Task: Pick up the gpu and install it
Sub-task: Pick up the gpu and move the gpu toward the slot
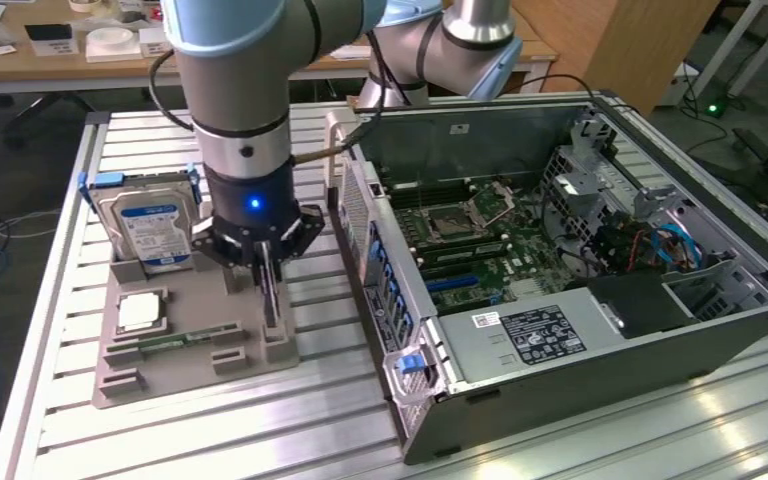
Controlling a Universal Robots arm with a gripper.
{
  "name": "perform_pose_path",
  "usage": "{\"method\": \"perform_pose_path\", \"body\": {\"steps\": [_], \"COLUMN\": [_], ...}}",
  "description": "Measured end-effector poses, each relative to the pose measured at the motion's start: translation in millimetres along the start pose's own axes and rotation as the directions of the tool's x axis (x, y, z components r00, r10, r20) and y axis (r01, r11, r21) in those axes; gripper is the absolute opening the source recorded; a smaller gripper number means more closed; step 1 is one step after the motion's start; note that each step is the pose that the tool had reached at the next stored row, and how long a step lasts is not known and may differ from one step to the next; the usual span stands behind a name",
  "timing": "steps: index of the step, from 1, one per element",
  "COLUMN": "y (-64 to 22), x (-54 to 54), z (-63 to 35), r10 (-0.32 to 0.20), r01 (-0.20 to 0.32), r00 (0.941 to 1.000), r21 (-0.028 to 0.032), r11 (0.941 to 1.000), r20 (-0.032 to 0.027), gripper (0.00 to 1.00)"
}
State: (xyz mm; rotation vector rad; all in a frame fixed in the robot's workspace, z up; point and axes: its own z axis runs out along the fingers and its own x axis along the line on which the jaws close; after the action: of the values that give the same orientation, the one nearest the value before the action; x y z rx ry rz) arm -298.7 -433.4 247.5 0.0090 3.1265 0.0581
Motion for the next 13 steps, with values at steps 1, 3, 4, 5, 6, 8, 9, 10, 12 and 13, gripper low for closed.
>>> {"method": "perform_pose_path", "body": {"steps": [1, 3, 4, 5, 6, 8, 9, 10, 12, 13], "y": [0.2, 0.5, 0.7, 0.9, 1.0, 1.4, 1.5, 1.7, 2.0, 2.2], "x": [-0.1, -0.2, -0.2, -0.3, -0.4, -0.5, -0.5, -0.6, -0.7, -0.8], "z": [-4.5, -13.9, -18.4, -22.9, -27.3, -36.3, -40.9, -45.3, -54.5, -59.1], "r10": [0.000, 0.000, 0.000, 0.000, 0.000, 0.000, 0.000, 0.000, 0.000, 0.000], "r01": [0.000, 0.000, 0.000, 0.000, 0.000, 0.000, 0.000, 0.000, 0.000, 0.000], "r00": [1.0000, 1.0000, 1.0000, 1.0000, 1.0000, 1.0000, 1.0000, 1.0000, 1.0000, 1.0000], "r21": [0.0000, 0.0000, 0.0000, 0.0000, 0.0000, 0.0000, 0.0001, -0.0001, -0.0001, 0.0000], "r11": [1.0000, 1.0000, 1.0000, 1.0000, 1.0000, 1.0000, 1.0000, 1.0000, 1.0000, 1.0000], "r20": [0.0000, 0.0000, 0.0000, 0.0000, 0.0000, 0.0000, 0.0000, 0.0000, 0.0001, 0.0000], "gripper": [0.28, 0.28, 0.28, 0.28, 0.28, 0.28, 0.28, 0.28, 0.28, 0.28]}}
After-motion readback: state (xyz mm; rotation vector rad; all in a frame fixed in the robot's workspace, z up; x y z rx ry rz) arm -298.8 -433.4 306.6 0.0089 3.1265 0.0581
